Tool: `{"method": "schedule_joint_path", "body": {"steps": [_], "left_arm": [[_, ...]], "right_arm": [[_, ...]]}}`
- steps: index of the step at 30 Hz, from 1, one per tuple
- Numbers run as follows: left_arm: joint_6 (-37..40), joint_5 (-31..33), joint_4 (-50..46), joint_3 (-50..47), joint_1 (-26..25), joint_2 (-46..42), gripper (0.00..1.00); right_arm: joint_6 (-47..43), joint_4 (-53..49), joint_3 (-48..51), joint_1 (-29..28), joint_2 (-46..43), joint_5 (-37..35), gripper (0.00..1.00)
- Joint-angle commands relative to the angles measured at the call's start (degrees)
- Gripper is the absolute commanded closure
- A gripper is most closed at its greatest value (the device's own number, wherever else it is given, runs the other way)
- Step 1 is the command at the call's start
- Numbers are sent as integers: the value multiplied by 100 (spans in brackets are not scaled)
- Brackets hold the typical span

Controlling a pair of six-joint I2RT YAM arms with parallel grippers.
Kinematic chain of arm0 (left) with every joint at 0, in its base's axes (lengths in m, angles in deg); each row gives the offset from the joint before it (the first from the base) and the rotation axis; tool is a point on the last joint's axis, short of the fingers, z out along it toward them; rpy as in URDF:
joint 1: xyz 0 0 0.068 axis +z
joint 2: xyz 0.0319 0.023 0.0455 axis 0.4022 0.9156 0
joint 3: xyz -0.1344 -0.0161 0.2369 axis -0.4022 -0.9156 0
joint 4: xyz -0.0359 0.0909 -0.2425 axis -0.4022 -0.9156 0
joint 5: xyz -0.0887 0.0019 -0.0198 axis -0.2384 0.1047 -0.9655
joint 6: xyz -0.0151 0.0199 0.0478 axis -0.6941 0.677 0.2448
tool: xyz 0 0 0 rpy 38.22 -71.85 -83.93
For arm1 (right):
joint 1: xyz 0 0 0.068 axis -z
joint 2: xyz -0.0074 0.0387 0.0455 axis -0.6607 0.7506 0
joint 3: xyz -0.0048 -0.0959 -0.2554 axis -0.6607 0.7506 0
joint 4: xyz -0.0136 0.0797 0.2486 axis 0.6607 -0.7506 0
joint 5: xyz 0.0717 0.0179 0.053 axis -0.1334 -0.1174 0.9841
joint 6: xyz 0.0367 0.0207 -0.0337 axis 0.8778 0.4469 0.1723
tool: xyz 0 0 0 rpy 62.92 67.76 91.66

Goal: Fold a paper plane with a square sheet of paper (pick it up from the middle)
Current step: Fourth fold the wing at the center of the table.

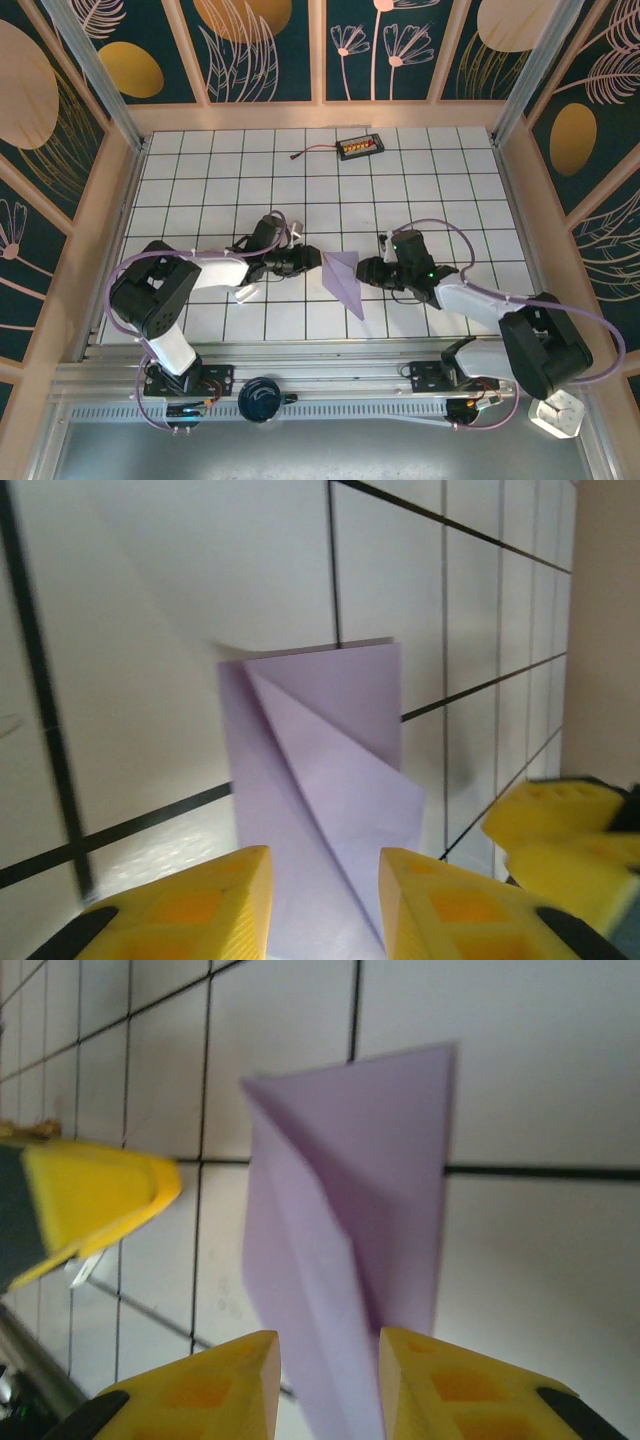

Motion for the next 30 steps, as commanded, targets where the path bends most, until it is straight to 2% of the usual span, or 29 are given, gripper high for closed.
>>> {"method": "schedule_joint_path", "body": {"steps": [1, 9, 16, 30], "left_arm": [[-154, -140, 375, 79, -76, 232, 67], [-197, -240, 475, 106, -90, 491, 67], [-232, -270, 502, 144, -159, 625, 67], [-289, -281, 639, 98, -161, 746, 67]], "right_arm": [[-114, 371, -272, 89, 340, -150, 68], [-415, 335, -288, 50, 598, 69, 66], [-609, -76, -315, -213, 607, -215, 59], [-662, -270, -465, -740, 984, -538, 57]]}}
